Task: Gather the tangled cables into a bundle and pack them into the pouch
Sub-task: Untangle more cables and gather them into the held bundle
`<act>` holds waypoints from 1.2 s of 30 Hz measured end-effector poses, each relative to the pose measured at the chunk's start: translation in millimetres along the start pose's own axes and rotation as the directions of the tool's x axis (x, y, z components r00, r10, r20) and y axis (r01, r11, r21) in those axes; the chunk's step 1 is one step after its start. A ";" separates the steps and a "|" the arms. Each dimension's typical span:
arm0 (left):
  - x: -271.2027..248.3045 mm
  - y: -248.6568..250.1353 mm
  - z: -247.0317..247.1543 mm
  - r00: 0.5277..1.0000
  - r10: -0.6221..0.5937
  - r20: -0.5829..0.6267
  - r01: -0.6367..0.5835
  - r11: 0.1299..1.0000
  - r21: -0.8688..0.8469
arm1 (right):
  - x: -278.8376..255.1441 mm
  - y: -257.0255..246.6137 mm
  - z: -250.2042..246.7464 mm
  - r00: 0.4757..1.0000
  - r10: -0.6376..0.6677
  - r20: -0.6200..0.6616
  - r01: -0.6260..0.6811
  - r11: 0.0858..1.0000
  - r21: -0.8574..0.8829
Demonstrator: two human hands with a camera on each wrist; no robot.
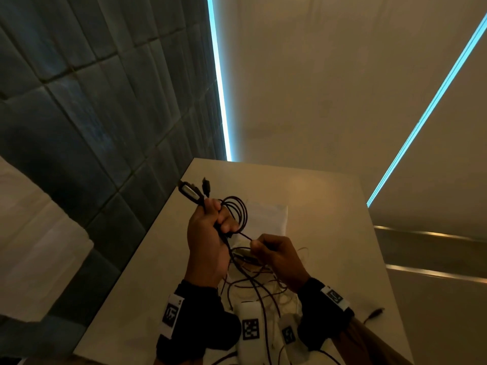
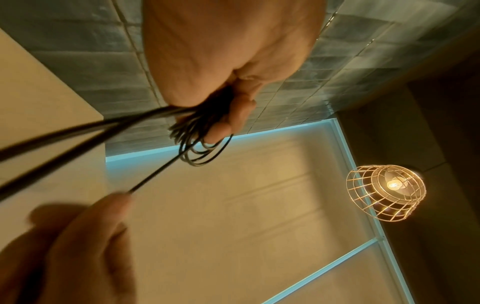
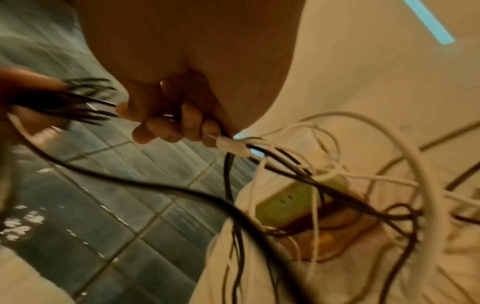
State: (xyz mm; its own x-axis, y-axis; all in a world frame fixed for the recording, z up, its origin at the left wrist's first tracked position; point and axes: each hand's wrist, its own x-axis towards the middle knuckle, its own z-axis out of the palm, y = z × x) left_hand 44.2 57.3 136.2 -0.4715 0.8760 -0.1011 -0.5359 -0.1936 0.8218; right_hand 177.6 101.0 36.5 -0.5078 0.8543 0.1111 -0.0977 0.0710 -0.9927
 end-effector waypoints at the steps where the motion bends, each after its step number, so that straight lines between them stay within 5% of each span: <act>1: 1.0 2.5 -2.3 1.000 0.017 0.005 -0.017 1.000 -0.004 | -0.9 10.2 -2.4 1.000 0.012 -0.023 -0.012 1.000 -0.011; 8: 1.9 13.0 -7.6 0.997 0.081 0.015 -0.081 0.997 0.004 | -2.0 51.0 -8.4 0.996 0.043 -0.074 -0.047 0.997 -0.054; 16: 6.6 21.2 -14.0 0.993 0.115 -0.021 -0.114 0.992 0.052 | -20.1 109.4 -14.7 0.978 0.172 -0.121 -0.203 0.922 -0.329; 21: 6.8 10.8 -17.3 0.996 0.060 -0.073 -0.045 0.980 0.195 | -2.2 58.2 -15.4 0.949 0.130 -0.286 -0.184 0.968 -0.171; 28: -0.4 -11.4 -9.3 0.990 -0.016 -0.139 0.061 0.941 0.332 | 14.7 -51.3 11.2 0.979 -0.137 -0.154 0.141 0.990 0.010; 32: -3.0 -6.6 -4.2 0.992 -0.086 -0.088 0.102 0.974 0.204 | 6.3 -63.4 21.8 0.993 -0.112 -0.024 0.113 0.992 0.053; 36: -4.5 1.7 -0.9 0.995 -0.085 -0.061 0.088 0.995 0.044 | -0.1 -46.6 16.5 0.999 -0.019 -0.030 0.022 0.995 0.098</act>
State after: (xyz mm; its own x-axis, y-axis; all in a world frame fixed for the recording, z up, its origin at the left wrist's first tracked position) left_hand 44.8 52.6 137.6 -0.4657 0.8610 -0.2045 -0.5442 -0.0964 0.8334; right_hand 168.2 89.0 83.6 -0.4799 0.8678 0.1289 -0.1927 0.0390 -0.9805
